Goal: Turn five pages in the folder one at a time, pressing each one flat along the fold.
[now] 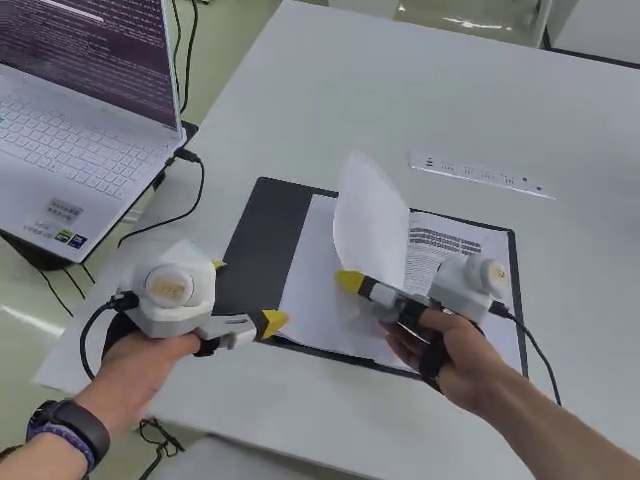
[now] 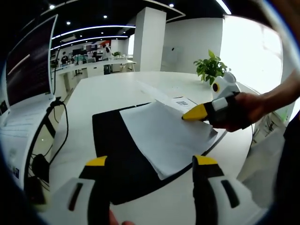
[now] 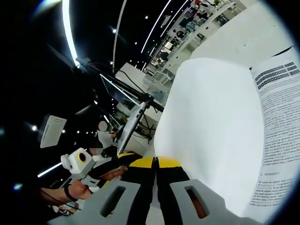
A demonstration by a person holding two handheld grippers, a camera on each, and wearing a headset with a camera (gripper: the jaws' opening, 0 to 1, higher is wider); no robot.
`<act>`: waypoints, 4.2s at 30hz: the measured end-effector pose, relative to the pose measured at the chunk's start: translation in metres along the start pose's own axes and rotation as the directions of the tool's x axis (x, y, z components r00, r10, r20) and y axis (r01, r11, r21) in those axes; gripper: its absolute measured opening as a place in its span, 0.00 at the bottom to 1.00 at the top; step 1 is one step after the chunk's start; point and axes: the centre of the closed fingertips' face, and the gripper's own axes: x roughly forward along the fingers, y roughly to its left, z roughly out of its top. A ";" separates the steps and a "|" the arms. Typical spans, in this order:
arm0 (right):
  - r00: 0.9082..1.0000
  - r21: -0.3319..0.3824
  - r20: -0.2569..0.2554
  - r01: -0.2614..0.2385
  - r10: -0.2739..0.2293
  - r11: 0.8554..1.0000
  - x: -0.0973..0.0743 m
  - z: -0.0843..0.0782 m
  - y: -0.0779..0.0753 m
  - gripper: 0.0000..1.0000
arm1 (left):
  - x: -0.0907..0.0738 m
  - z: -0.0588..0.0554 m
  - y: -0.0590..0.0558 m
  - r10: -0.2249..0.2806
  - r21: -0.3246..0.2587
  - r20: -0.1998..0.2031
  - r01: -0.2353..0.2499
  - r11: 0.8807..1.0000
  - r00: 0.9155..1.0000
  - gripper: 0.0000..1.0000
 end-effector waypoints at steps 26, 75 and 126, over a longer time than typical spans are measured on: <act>0.989 0.065 -0.120 0.092 -0.084 0.994 0.065 -0.042 -0.042 0.00 | -0.010 -0.016 0.011 0.007 -0.035 0.008 -0.006 0.999 1.000 0.71; 0.991 -0.065 -0.077 0.105 -0.110 0.992 0.028 -0.022 -0.043 0.32 | 0.023 -0.010 -0.022 -0.048 0.005 -0.037 0.048 0.999 0.998 0.67; 0.969 -0.114 0.024 0.247 -0.246 0.962 -0.077 0.031 -0.084 0.33 | 0.081 -0.058 -0.040 -0.086 0.021 -0.174 0.091 0.996 0.981 0.00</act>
